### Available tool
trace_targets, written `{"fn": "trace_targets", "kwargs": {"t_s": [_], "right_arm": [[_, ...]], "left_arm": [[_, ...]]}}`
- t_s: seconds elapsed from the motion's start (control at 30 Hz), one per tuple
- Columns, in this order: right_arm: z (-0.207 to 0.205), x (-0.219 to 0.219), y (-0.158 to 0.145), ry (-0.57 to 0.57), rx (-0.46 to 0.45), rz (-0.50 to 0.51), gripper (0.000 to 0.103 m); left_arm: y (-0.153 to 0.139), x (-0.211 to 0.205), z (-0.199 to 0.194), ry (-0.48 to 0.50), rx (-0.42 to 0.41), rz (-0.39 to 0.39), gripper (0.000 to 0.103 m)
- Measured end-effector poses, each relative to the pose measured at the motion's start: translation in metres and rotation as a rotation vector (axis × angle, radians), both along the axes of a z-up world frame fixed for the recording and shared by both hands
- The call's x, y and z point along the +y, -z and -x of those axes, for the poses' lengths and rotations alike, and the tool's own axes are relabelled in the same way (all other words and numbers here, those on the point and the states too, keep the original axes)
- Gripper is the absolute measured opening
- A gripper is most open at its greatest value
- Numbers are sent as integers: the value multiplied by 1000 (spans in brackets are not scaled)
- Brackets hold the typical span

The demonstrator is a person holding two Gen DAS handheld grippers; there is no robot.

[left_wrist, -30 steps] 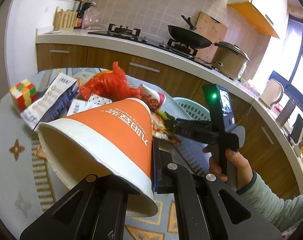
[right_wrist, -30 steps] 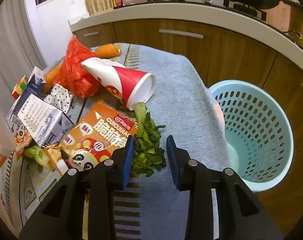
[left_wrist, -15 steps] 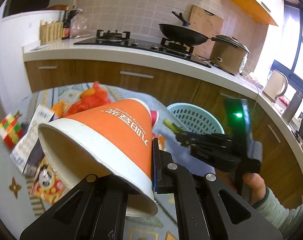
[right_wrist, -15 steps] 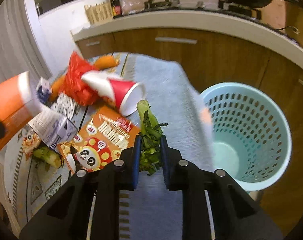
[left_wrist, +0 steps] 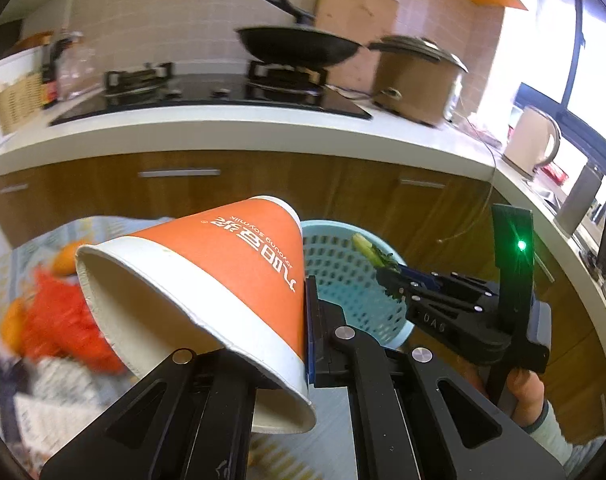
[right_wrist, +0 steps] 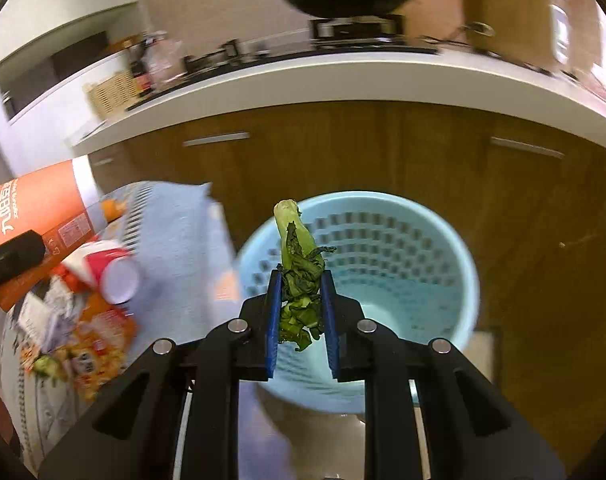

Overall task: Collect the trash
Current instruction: 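Carry cup and vegetable over the blue basket while both tools open to drop them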

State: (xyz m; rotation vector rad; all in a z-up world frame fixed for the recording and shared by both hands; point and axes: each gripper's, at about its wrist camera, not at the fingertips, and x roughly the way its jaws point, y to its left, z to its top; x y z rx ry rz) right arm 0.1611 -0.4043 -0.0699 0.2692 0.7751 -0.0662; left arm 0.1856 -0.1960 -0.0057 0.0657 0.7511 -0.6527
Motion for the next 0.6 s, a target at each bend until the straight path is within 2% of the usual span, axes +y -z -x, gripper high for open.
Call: {"fn": "trace_targets", "kwargs": {"t_s": [0.13, 0.23, 0.3, 0.53, 0.6], "right_arm": [[-10, -29, 18, 53, 59, -22, 16], [-18, -45, 36, 79, 120, -45, 16], [-21, -53, 50, 88, 157, -62, 16], [-28, -61, 73, 105, 216, -88, 17], [-28, -64, 75, 108, 222, -95, 18]], "left_arm": [[20, -40, -19, 44, 68, -28, 1], [45, -63, -38, 88, 207, -15, 1], [57, -73, -45, 103, 257, -12, 1], [89, -95, -56, 112, 305, -70, 2], [92, -97, -57, 111, 314, -76, 13]]}}
